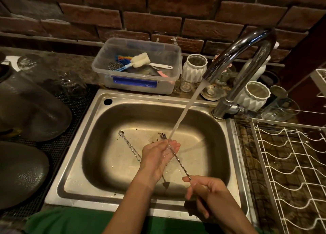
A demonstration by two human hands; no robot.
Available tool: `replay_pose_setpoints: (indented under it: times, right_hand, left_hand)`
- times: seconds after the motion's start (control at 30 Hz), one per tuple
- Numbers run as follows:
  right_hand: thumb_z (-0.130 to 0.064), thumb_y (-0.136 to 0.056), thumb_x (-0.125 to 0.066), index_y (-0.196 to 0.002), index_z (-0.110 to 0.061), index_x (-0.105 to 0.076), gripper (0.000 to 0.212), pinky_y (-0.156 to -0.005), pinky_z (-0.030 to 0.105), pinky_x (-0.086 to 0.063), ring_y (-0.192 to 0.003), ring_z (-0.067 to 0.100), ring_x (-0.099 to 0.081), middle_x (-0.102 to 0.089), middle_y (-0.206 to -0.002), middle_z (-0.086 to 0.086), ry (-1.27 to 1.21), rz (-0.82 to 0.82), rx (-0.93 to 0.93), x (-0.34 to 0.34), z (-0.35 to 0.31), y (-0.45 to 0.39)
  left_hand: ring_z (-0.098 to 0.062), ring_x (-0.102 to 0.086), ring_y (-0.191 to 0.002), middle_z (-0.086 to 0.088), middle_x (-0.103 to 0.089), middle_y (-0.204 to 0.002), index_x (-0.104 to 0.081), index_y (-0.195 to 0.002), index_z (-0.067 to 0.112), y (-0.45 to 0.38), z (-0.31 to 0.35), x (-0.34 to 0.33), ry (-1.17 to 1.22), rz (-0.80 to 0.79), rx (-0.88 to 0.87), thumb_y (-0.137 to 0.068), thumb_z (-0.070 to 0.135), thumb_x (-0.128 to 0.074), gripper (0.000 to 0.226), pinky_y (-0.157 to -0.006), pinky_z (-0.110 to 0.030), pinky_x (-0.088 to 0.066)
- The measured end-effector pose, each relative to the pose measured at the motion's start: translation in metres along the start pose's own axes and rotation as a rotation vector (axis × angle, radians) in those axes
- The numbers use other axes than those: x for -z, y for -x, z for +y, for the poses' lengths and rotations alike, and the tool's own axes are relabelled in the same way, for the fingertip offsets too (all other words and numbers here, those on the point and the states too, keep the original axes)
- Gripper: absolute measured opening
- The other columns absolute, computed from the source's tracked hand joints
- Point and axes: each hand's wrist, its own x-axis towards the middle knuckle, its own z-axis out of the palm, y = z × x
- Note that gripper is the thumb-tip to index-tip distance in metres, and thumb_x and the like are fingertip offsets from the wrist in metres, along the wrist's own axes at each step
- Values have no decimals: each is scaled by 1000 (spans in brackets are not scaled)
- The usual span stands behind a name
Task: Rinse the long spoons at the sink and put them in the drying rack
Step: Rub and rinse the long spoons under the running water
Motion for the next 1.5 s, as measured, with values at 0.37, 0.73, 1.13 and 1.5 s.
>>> replay_pose_setpoints:
  times: [0.37, 0.73, 1.13, 1.5]
  right_hand:
    - [-14, -101, -45, -96, -6, -71, 27, -41, 24, -41, -28, 11, -43, -73, -64, 8, 84, 11, 30, -2, -6, 23]
    - [-26, -87, -70, -74, -63, -64, 40, -83, 17, -54, -78, -19, -63, -69, -66, -36, 513, 448, 169, -13, 2, 37]
    - [-59, -77, -63, -127, -74, -30, 62, -56, -16, -24, -42, -28, -38, -53, -65, -32, 945, 540, 241, 3, 26, 47]
    - [-21, -70, -84, -105, -45, -74, 44, -50, 32, -57, -52, 26, -70, -72, -55, 4, 945, 740, 264, -25, 11, 6]
  left_hand:
    - [-26, -74, -65, -20, -73, -77, -66, -91, -6, 7, -12, -6, -111, 67, -40, -97, -1, -56, 13, -57, -26, -60]
    - [-34, -77, -84, -29, -75, -98, -61, -107, -12, 3, -3, -5, 37, -45, 10, -105, 21, -48, 36, -68, -33, -64]
    - [-40, -73, -102, -32, -69, -117, -57, -123, -15, 4, 11, -10, 120, -264, 154, -106, 30, -43, 50, -77, -41, -63]
    - [-34, -75, -95, -26, -73, -111, -65, -111, -11, 3, 21, -21, 47, -270, -55, -81, 6, -72, 36, -84, -36, -62]
